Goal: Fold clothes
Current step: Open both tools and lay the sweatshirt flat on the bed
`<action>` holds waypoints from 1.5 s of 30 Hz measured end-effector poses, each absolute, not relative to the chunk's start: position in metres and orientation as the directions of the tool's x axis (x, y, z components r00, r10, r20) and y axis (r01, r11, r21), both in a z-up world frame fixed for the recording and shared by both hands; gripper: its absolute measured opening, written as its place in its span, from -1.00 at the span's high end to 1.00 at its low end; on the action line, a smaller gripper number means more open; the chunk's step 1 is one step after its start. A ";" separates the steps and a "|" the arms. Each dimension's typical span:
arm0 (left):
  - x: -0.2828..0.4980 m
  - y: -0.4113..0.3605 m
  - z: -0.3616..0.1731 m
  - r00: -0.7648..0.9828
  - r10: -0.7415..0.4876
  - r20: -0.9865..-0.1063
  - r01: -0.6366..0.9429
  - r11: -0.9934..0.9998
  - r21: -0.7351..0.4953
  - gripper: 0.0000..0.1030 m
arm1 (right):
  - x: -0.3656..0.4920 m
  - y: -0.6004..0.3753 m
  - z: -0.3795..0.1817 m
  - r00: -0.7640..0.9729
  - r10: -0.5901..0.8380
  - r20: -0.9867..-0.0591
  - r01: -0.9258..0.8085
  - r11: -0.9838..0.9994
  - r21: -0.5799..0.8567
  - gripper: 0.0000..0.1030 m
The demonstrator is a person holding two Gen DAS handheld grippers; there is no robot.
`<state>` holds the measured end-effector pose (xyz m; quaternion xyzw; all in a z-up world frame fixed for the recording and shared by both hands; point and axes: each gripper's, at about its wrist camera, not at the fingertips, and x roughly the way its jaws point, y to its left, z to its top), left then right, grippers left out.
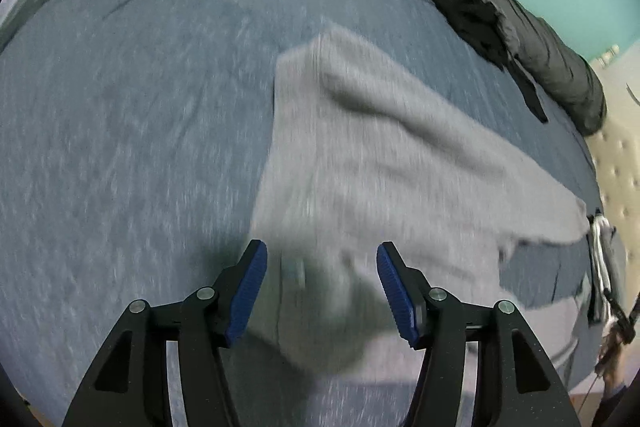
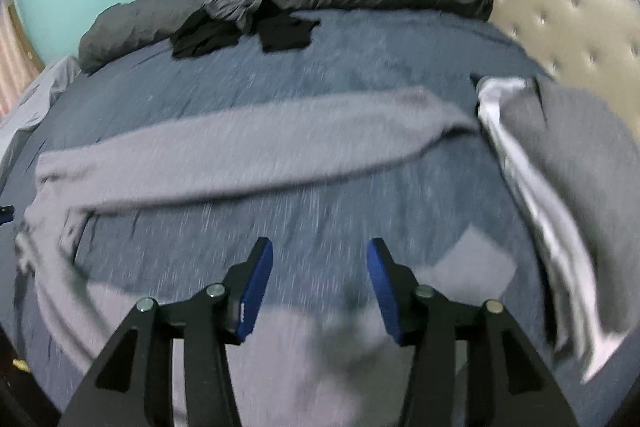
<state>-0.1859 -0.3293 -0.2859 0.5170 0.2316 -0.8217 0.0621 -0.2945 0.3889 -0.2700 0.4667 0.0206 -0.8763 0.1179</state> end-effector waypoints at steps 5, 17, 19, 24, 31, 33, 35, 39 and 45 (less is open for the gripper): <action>-0.143 -0.332 -0.296 -0.471 0.167 -0.866 0.363 -0.858 -0.363 -0.24 | -0.251 0.409 -0.289 -0.502 -0.195 -0.843 0.182 -0.976 0.117 0.02; -0.104 -0.339 -0.339 -0.521 0.273 -0.809 0.460 -0.708 -0.536 -0.25 | -0.184 0.456 -0.311 -0.493 -0.196 -0.848 0.058 -0.980 0.192 0.01; -0.106 -0.337 -0.348 -0.522 0.281 -0.806 0.471 -0.692 -0.546 -0.25 | -0.179 0.458 -0.312 -0.492 -0.193 -0.849 0.051 -0.980 0.193 0.01; -0.114 -0.333 -0.363 -0.547 0.286 -0.786 0.477 -0.665 -0.574 -0.24 | -0.172 0.460 -0.313 -0.491 -0.188 -0.850 0.046 -0.981 0.190 0.01; -0.119 -0.332 -0.345 -0.580 0.260 -0.772 0.427 -0.710 -0.560 0.92 | -0.175 0.456 -0.314 -0.482 -0.181 -0.857 0.045 -0.982 0.181 0.01; -0.112 -0.338 -0.325 -0.608 0.239 -0.757 0.409 -0.722 -0.558 0.93 | -0.176 0.456 -0.313 -0.486 -0.182 -0.855 0.045 -0.982 0.183 0.01; -0.104 -0.346 -0.302 -0.641 0.221 -0.735 0.392 -0.729 -0.561 0.93 | -0.176 0.456 -0.310 -0.491 -0.186 -0.851 0.044 -0.981 0.188 0.01; -0.089 -0.363 -0.283 -0.640 0.192 -0.744 0.393 -0.751 -0.531 0.94 | -0.175 0.459 -0.303 -0.503 -0.189 -0.843 0.043 -0.980 0.195 0.01; -0.071 -0.383 -0.273 -0.618 0.167 -0.768 0.410 -0.765 -0.496 0.93 | -0.169 0.487 -0.297 -0.529 -0.150 -0.835 -0.043 -0.978 0.203 0.01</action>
